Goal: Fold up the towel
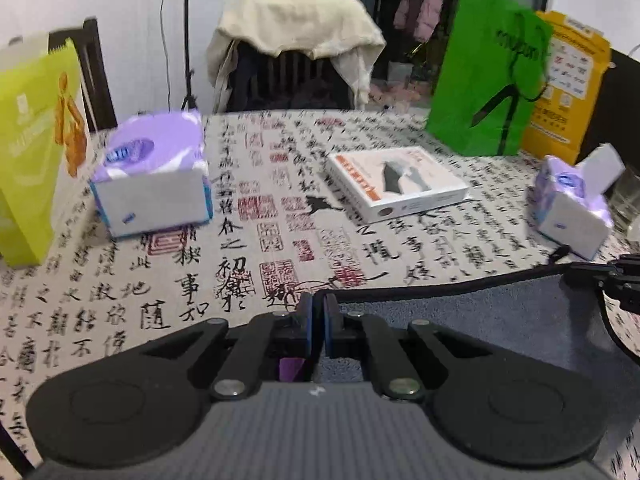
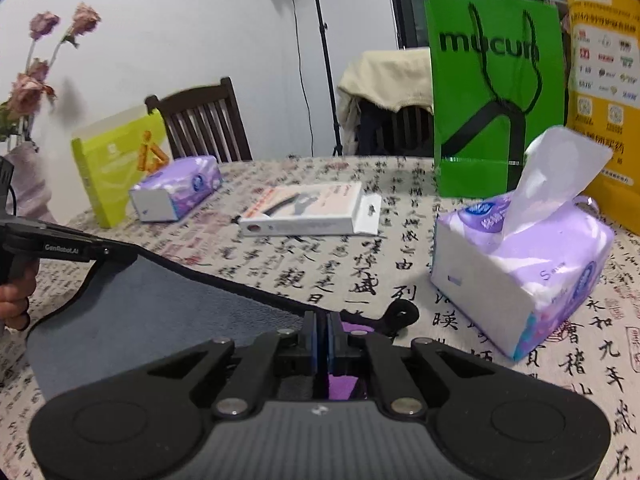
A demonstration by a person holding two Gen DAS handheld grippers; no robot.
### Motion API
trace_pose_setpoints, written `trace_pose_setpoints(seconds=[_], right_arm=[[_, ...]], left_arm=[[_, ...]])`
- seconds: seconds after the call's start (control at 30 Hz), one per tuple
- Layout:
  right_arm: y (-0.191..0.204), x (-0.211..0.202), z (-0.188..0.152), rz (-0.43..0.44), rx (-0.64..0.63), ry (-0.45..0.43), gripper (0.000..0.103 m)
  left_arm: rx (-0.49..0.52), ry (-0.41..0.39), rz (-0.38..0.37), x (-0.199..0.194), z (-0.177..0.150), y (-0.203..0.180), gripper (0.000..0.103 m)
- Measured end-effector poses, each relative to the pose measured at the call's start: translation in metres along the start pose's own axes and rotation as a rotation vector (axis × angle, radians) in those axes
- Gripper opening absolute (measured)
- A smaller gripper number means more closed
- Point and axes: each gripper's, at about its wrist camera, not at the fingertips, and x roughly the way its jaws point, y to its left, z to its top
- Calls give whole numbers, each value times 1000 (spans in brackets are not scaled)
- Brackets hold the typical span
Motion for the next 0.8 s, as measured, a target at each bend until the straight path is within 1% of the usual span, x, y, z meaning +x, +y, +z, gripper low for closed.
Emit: trace_pose_setpoints(seconds=[0.1,0.13,0.17,0.2,0.23,0.27,0.3,0.33,0.37,0.4,0.43,0.47,0.5,0.53,0.57,0.6,0.67,0.8], right_arm=[[-5,14,1,-12,3,24,5],[-5,19,0,-19,4,35,5],[-6,21,-1,-23,6,39,7],[-6,23,-2,-34,5,36,12],[-7,24,-3,-39,7,31,17],[-8,22,-3,-28,17,27,20],[-8,20,-3,-24,29,18,35],[-9,16,-2,-36,38,7,59],[-9,11,0,-54,49,-8,68],[-9,4,2,-62,59,-23,74],[-8,-2,3,-55,62,-29,73],[-8,-7,5,-47,64,-31,75],[-6,-13,6,-45,67,-34,84],[-4,-19,7,-49,68,-39,98],[-2,-25,6,-54,67,-46,102],[1,-31,5,-58,66,-56,103],[7,-42,1,-65,60,-57,103],[17,-59,-8,-110,64,-44,103]], left_arm=[[-1,13,-5,11,2,1,7],[0,10,5,12,3,1,8],[1,4,9,12,2,1,9],[5,4,7,10,2,1,12],[9,4,7,8,1,2,24],[13,-1,3,5,1,3,48],[14,-19,-6,-1,-1,5,57],[15,-42,-15,-8,-3,6,64],[22,-51,-20,-15,-4,7,68],[27,-52,-25,-20,-5,8,72],[30,-52,-32,-26,-7,9,84],[31,-57,-36,-33,-10,10,94],[28,-67,-36,-40,-13,12,98],[26,-79,-36,-46,-16,12,103],[24,-91,-39,-53,-20,13,103],[22,-96,-38,-58,-24,14,103],[18,-91,-22,-67,-30,14,103],[25,-88,-5,-87,-39,10,103]])
